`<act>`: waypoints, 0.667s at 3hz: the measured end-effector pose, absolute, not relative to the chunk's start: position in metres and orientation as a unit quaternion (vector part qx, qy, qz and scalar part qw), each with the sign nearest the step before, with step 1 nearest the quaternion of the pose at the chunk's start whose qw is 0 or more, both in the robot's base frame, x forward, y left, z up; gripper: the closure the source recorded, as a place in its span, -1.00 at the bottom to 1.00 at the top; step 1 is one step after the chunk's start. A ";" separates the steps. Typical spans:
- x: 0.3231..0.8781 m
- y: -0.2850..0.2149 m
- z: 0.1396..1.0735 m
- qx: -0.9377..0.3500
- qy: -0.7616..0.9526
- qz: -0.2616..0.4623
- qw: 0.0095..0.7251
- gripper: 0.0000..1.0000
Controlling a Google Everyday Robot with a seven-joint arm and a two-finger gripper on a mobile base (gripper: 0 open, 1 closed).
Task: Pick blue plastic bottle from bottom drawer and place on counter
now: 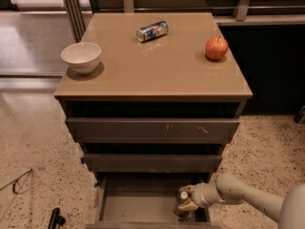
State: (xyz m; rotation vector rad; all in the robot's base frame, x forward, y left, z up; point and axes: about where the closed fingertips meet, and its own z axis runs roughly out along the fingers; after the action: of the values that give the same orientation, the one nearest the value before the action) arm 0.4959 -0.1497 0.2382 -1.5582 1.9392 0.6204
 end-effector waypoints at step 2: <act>0.496 -0.149 0.241 -0.583 0.725 0.232 0.284 0.99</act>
Offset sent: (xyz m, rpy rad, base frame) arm 0.0000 0.0000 0.0000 0.0000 0.0000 0.0000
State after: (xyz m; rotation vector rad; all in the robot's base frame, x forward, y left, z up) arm 0.4955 -0.1491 0.2409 -1.5593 1.9405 0.6220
